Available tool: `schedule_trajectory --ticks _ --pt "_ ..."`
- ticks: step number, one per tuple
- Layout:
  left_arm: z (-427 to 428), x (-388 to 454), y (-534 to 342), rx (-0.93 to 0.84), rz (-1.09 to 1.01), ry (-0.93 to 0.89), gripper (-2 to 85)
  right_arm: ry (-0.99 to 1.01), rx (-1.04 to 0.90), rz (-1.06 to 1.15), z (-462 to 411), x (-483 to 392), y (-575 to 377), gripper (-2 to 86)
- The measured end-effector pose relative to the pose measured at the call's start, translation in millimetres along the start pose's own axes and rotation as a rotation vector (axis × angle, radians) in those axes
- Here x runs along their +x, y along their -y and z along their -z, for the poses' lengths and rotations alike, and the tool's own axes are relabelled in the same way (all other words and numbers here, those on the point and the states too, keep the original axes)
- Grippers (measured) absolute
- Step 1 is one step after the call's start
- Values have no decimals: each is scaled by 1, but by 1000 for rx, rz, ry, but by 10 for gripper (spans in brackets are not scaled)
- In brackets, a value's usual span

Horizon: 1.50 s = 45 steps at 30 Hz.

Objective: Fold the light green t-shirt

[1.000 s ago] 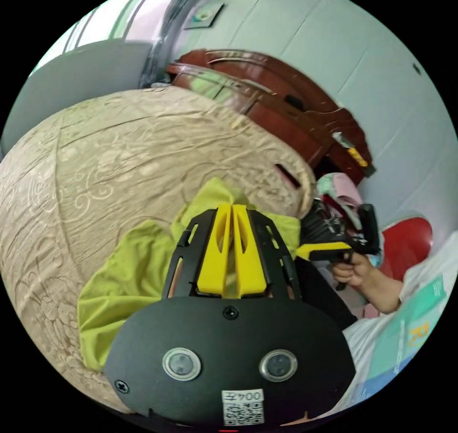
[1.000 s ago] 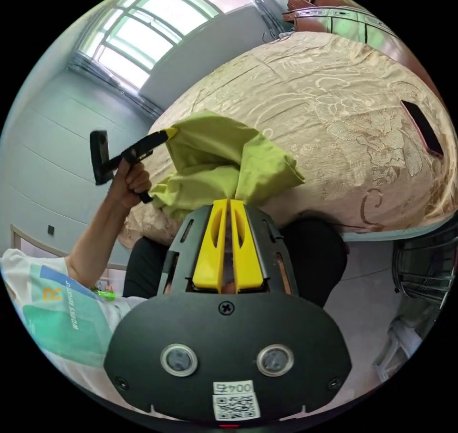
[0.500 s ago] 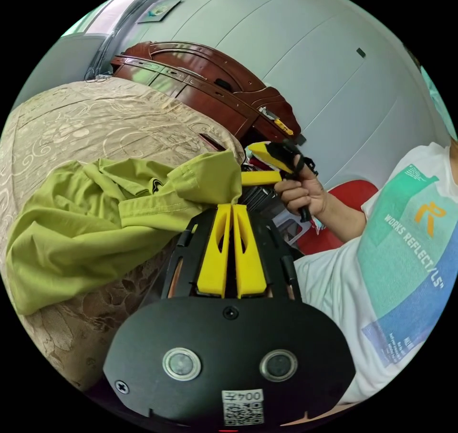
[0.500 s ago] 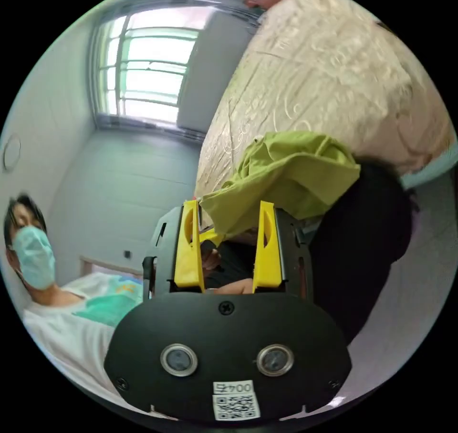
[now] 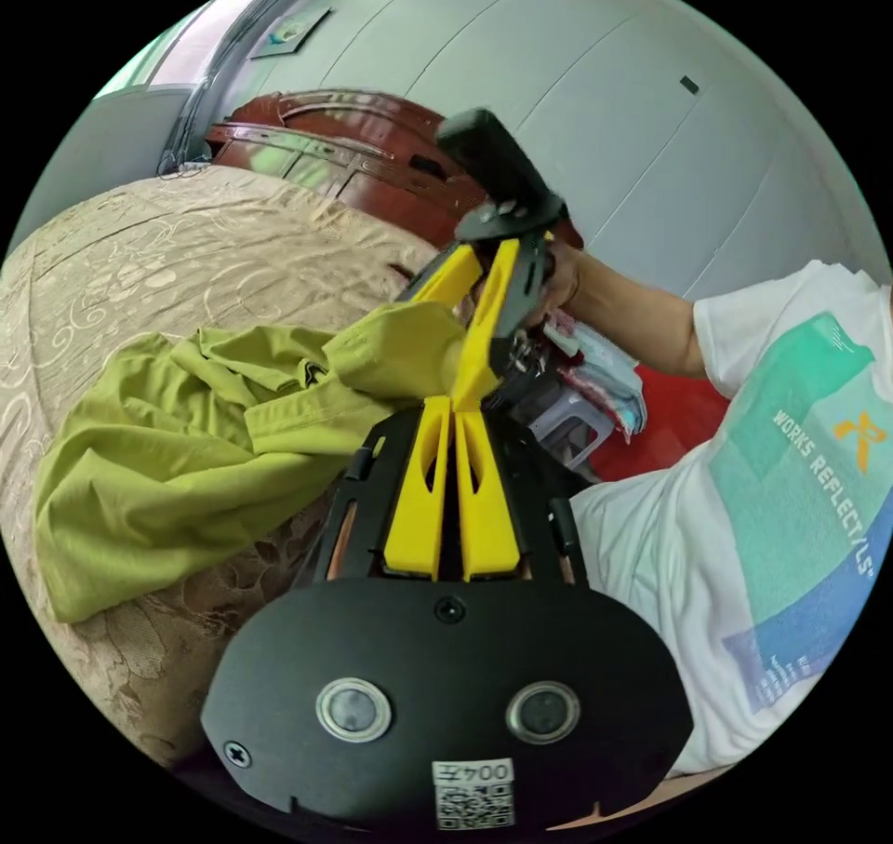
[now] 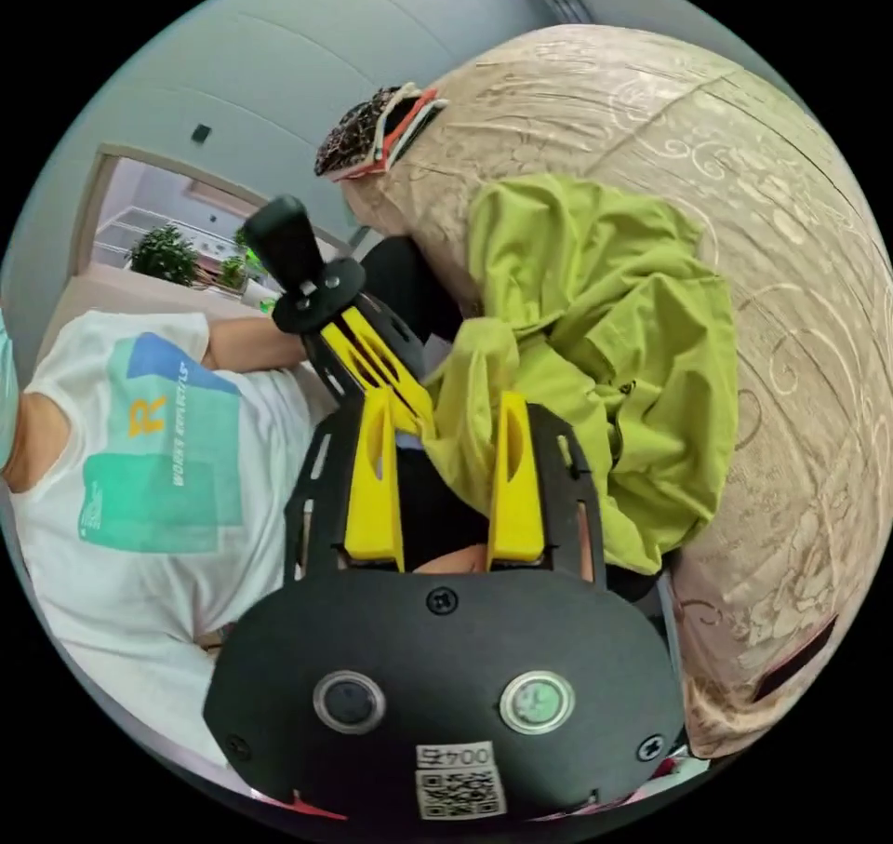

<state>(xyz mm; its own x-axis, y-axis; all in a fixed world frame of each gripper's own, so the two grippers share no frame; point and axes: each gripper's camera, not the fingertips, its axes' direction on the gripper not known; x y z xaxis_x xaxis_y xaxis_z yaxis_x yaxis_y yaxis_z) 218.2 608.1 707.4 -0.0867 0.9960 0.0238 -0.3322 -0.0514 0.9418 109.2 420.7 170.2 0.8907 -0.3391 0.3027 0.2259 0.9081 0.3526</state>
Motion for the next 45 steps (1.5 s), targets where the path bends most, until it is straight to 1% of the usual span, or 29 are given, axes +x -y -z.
schedule_trajectory --ticks 1,3,4,5,7,9,12,14,17,18,19,21,22,23,25,29,31,32,35,37,39,41,42,44,45 --pt "4 5 1 2 -20 -1 6 -40 88 -19 14 -2 -2 12" --pt "17 8 1 54 -3 7 8 -7 191 -17 43 -4 -9 0" --pt "33 7 0 131 17 5 10 -12 269 -16 64 -8 -17 -3" --pt "51 1 -1 211 48 -25 12 -15 303 -7 75 -10 -22 -4" --pt "72 -6 -1 263 68 -78 17 -13 435 46 122 -24 -40 -7" --pt "92 -8 -2 295 68 -66 31 -38 470 91 153 -36 -48 -8" --pt "128 -8 -5 366 77 3 71 -58 540 188 199 -61 -56 -8" --pt "160 -4 -2 394 69 94 107 -66 572 271 223 -79 -60 -8" --pt "209 8 12 431 33 229 149 -147 620 374 267 -109 -64 -8" --pt "219 11 16 436 18 248 153 -200 703 386 293 -119 -71 -9" --pt "237 17 25 442 -13 279 158 -195 828 398 322 -123 -82 -9" --pt "261 22 38 453 -35 315 162 -130 997 401 359 -117 -91 -9" --pt "274 23 46 466 -43 322 164 -117 1033 355 374 -110 -84 -9" --pt "285 22 53 483 -37 320 165 -117 1031 311 381 -106 -76 -9" --pt "296 19 61 506 -11 311 165 -133 1001 152 400 -95 -40 -9" --pt "309 15 56 571 75 300 166 -164 1036 31 423 -90 15 -9" --pt "316 17 51 585 108 308 167 -39 1091 1 442 -83 51 -8" --pt "325 20 46 596 127 320 167 -14 1116 -1 448 -85 59 -8" --pt "357 30 32 632 165 382 171 -14 1188 169 486 -139 87 -8" --pt "380 35 22 660 197 432 172 -31 1228 426 507 -198 85 -8" --pt "401 40 11 706 230 476 167 -31 1216 574 510 -227 73 -8" --pt "421 43 -5 767 255 490 134 2 1160 619 499 -236 57 -8" --pt "424 43 -10 783 256 485 117 23 1096 636 482 -233 43 -8" --pt "429 44 -25 827 248 466 47 5 1014 607 443 -219 16 -8" --pt "428 43 -28 827 249 464 30 10 966 560 410 -200 -6 -8"
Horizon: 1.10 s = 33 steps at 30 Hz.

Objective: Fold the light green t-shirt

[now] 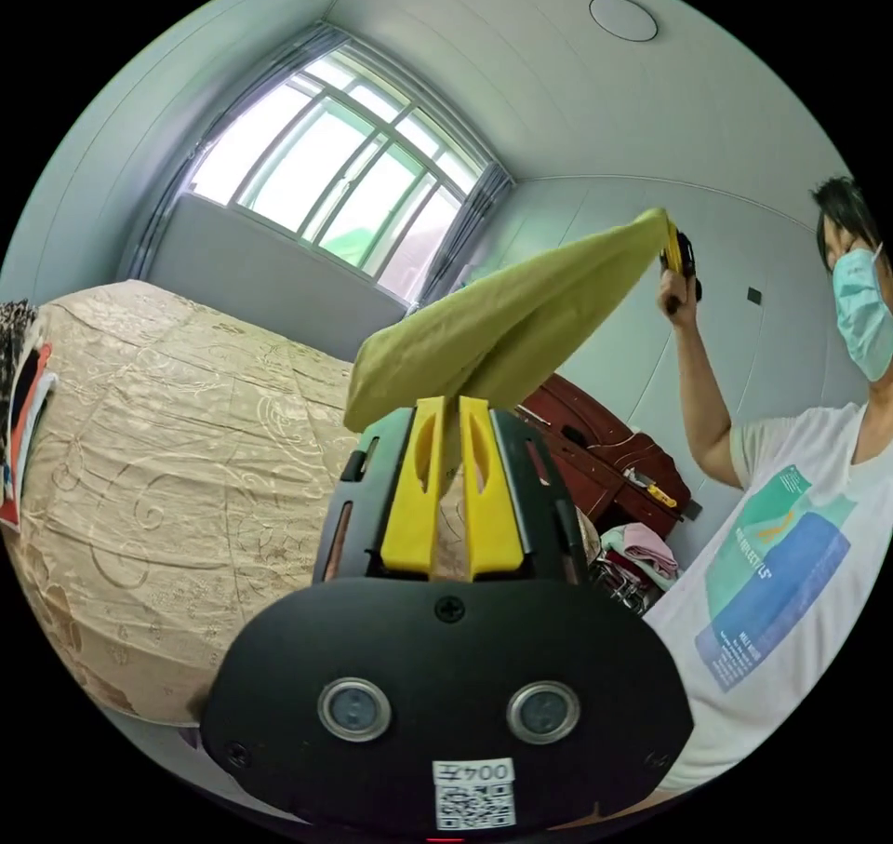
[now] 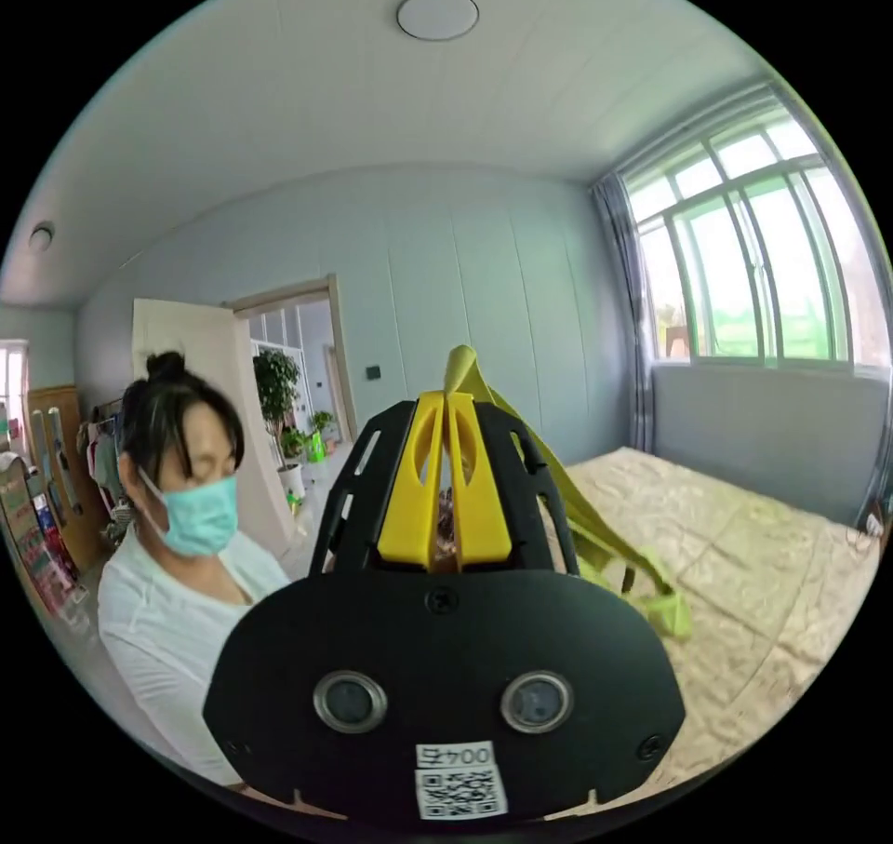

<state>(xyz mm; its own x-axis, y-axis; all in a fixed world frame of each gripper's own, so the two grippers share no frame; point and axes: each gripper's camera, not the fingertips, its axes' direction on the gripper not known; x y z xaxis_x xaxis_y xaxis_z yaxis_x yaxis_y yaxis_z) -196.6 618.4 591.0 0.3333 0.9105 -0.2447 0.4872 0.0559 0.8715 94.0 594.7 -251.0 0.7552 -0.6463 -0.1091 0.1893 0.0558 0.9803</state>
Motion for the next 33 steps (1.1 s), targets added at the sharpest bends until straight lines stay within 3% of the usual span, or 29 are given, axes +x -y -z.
schedule_trajectory --ticks 2,5,7,10,14,16,17,19,21,23,26,28,33 --pt "-3 -7 -10 -22 24 -9 16 15 -47 -90 3 6 -76 -8" --pt "-22 -19 -22 -73 100 -26 9 110 -92 -436 -7 51 -224 -8" --pt "-42 -26 -27 -124 137 -24 8 -24 23 -765 5 87 -341 -7" --pt "-80 -31 -36 -217 175 19 11 -302 112 -1045 23 104 -447 -6" --pt "-128 -40 -54 -350 280 -3 21 -251 298 -1230 24 110 -514 -2" --pt "-143 -40 -60 -402 289 6 24 -346 237 -1293 19 116 -522 8" --pt "-151 -39 -62 -429 297 10 24 -410 178 -1308 17 118 -519 17" --pt "-159 -37 -64 -445 307 8 25 -740 -89 -1274 0 121 -492 44" --pt "-164 -33 -63 -457 302 8 25 -988 -168 -1119 -16 113 -456 50" --pt "-170 -26 -59 -480 277 19 24 -1127 -121 -957 -30 101 -419 43" --pt "-175 -21 -55 -483 261 12 25 -966 -101 -726 -73 107 -365 6" --pt "-176 -20 -53 -475 262 -7 26 -675 -157 -684 -134 136 -340 -2" --pt "-176 -18 -50 -474 242 1 26 -489 -371 -631 -301 196 -319 2"
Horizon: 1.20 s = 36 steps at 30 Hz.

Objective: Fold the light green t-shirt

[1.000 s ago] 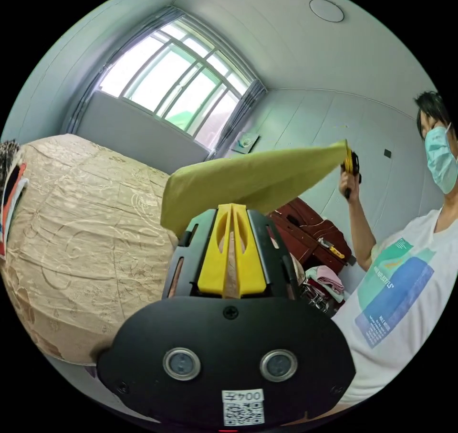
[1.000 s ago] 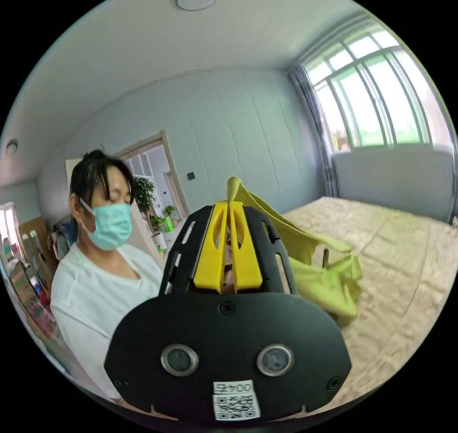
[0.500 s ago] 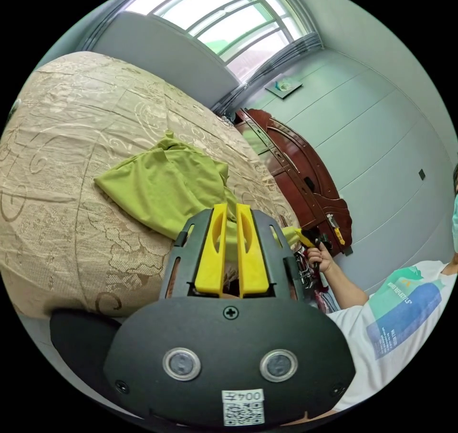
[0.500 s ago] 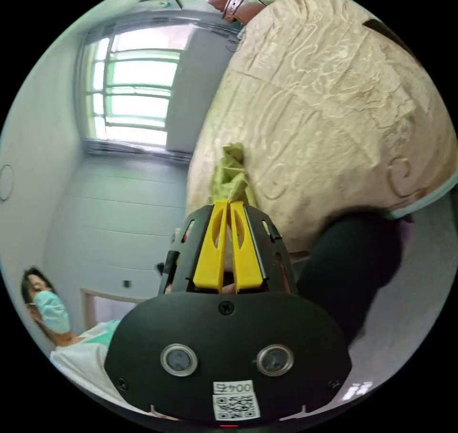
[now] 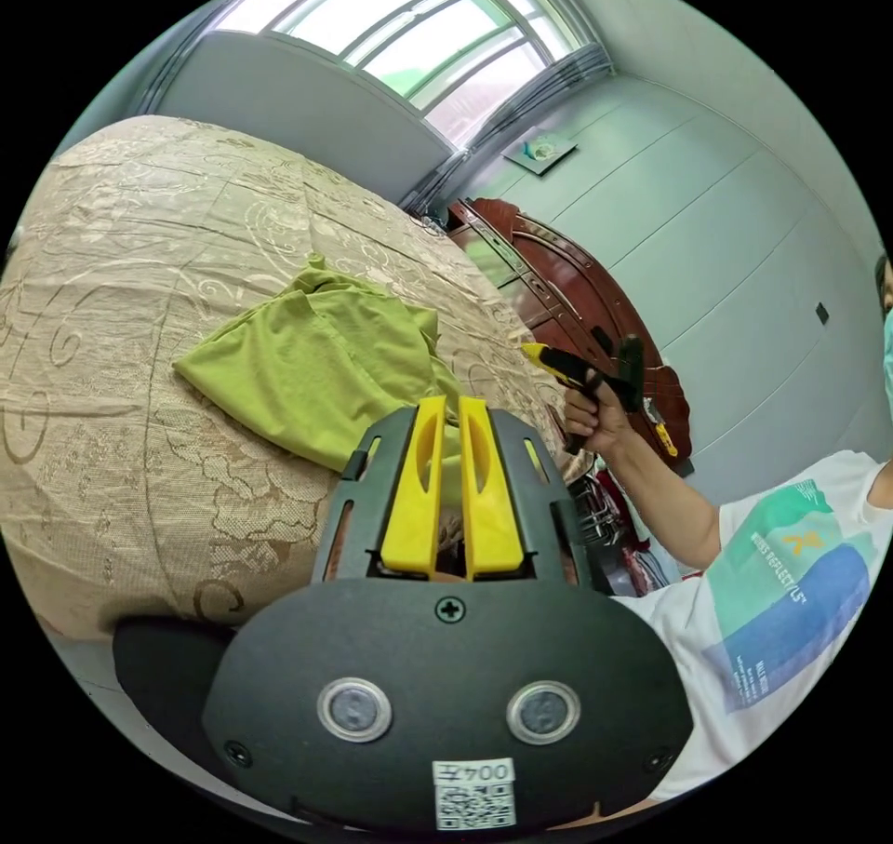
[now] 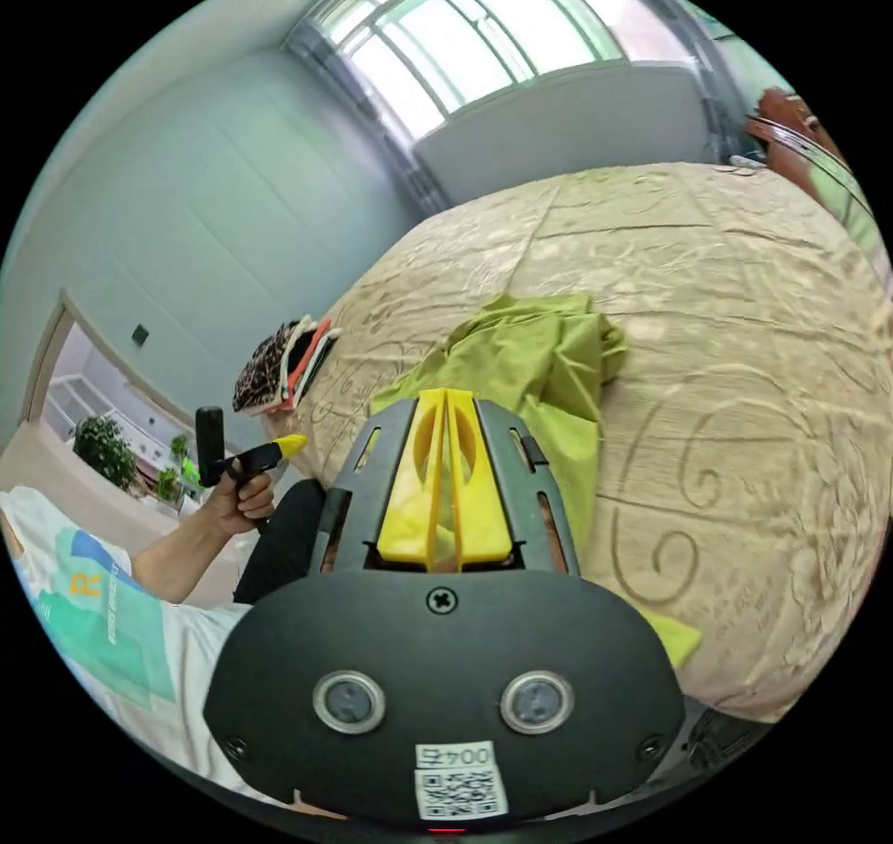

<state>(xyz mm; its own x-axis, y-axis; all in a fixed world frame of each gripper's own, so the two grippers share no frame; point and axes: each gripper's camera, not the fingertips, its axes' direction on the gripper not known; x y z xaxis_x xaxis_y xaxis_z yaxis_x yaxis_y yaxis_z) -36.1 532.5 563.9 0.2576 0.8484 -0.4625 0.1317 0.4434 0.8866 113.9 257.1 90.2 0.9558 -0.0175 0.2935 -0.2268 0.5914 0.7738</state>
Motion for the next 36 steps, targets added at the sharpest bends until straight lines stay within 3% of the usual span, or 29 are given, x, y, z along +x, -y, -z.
schedule_trajectory --ticks 7,13,19,27,33,36 --pt "19 -21 2 4 32 28 26 -80 -171 -9 -183 -37 93 80" --pt "23 -49 5 25 84 14 27 -103 -281 -70 -250 -60 123 106" --pt "2 -71 20 -55 136 9 37 -258 -273 42 -255 -122 111 27" --pt "-13 -84 37 -112 178 7 64 -85 -209 203 -212 -193 50 14" --pt "-23 -86 33 -152 204 69 63 65 -308 1 -213 -182 -6 41" --pt "-20 -90 30 -145 223 58 61 90 -240 -64 -202 -177 -15 74"
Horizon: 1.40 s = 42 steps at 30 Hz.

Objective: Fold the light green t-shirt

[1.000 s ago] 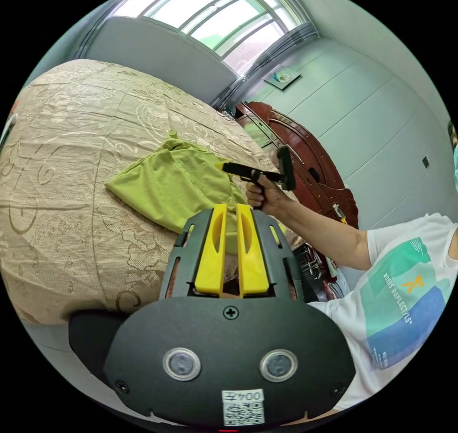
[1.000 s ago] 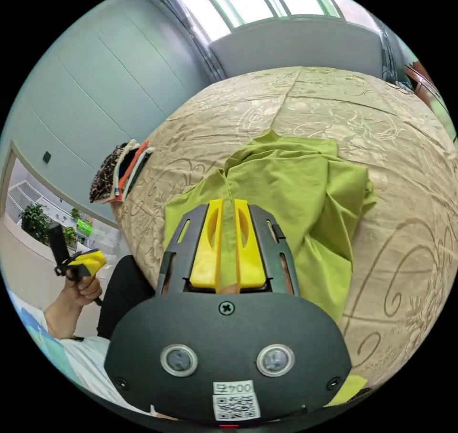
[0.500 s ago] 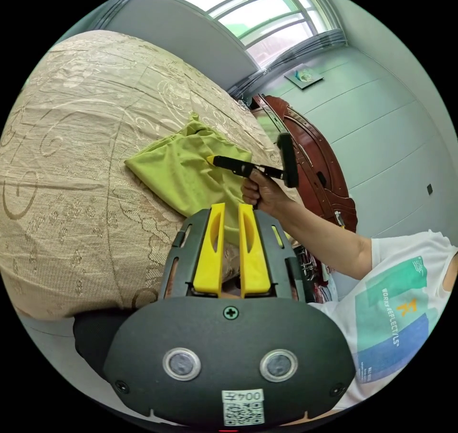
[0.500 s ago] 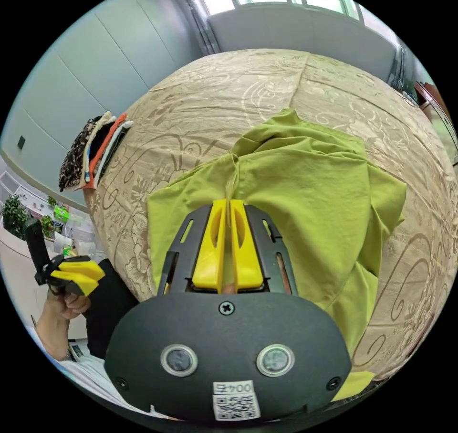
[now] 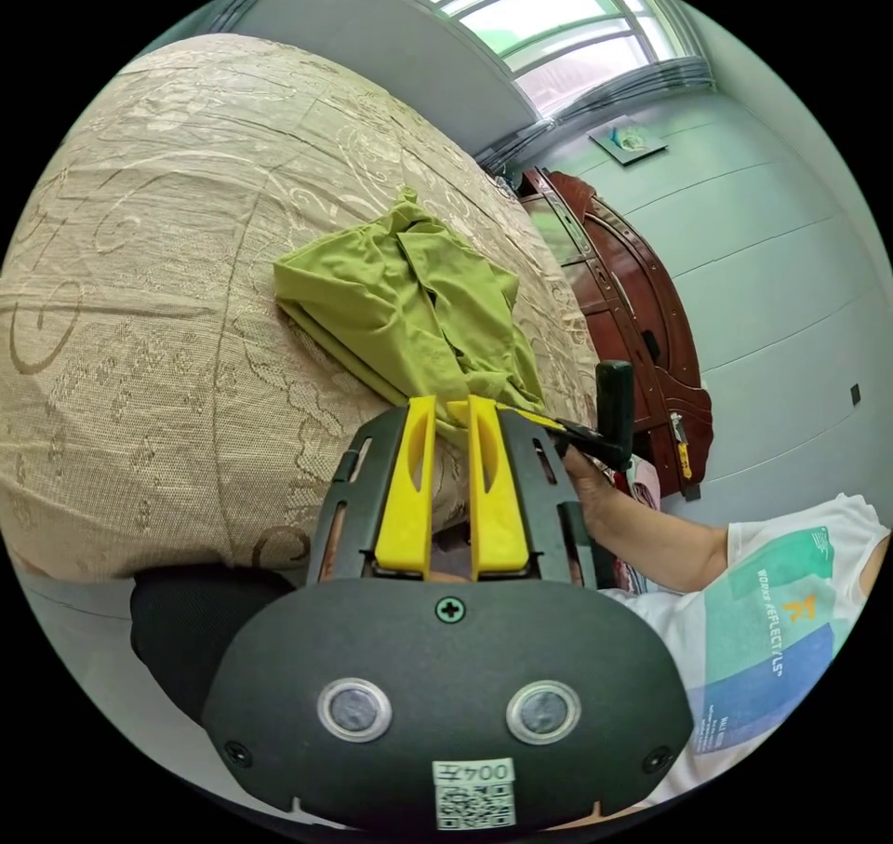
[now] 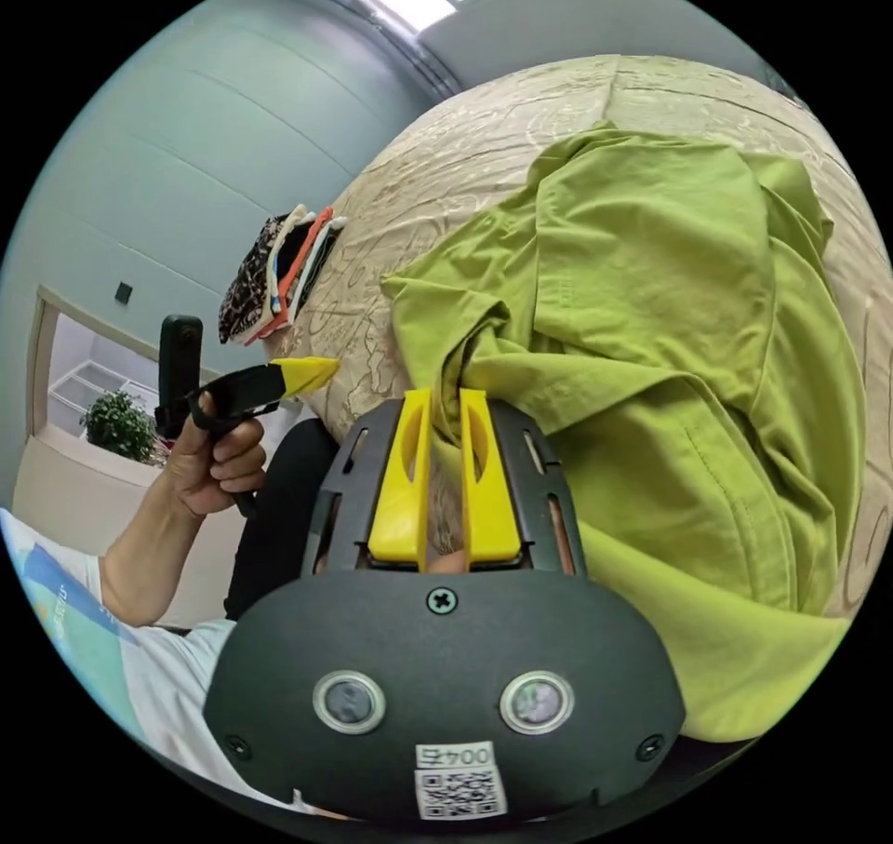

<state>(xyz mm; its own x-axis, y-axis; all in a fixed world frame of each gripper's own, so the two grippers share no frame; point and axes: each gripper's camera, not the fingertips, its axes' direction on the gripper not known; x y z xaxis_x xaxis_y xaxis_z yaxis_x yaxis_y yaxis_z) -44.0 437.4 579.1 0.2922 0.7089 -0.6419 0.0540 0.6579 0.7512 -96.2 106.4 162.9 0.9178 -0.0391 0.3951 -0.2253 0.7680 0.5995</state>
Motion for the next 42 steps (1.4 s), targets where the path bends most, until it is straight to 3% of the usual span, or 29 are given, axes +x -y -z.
schedule_trajectory --ticks 6,8,11,16,20,24,30,35,42 --pt "14 -2 9 4 -8 10 66 -30 55 -2 8 -19 13 111" --pt "17 -3 17 -7 -11 -1 77 -27 11 -24 -4 -21 19 98" --pt "19 -1 27 -33 -17 14 99 -54 5 -52 -14 -32 18 12" --pt "30 -9 33 -61 20 -37 139 -153 111 204 20 -106 -3 -5" --pt "37 -27 32 -9 109 -296 167 -97 19 373 29 -138 -14 -6" --pt "46 -38 30 30 176 -343 190 -153 -13 552 38 -172 -37 -7" --pt "45 -34 43 -87 185 -435 227 -291 -8 780 42 -221 -74 -7" --pt "44 -45 43 -98 261 -637 186 -368 -34 914 37 -250 -114 -6" --pt "40 -37 54 -130 241 -698 84 -454 57 951 53 -250 -146 11"
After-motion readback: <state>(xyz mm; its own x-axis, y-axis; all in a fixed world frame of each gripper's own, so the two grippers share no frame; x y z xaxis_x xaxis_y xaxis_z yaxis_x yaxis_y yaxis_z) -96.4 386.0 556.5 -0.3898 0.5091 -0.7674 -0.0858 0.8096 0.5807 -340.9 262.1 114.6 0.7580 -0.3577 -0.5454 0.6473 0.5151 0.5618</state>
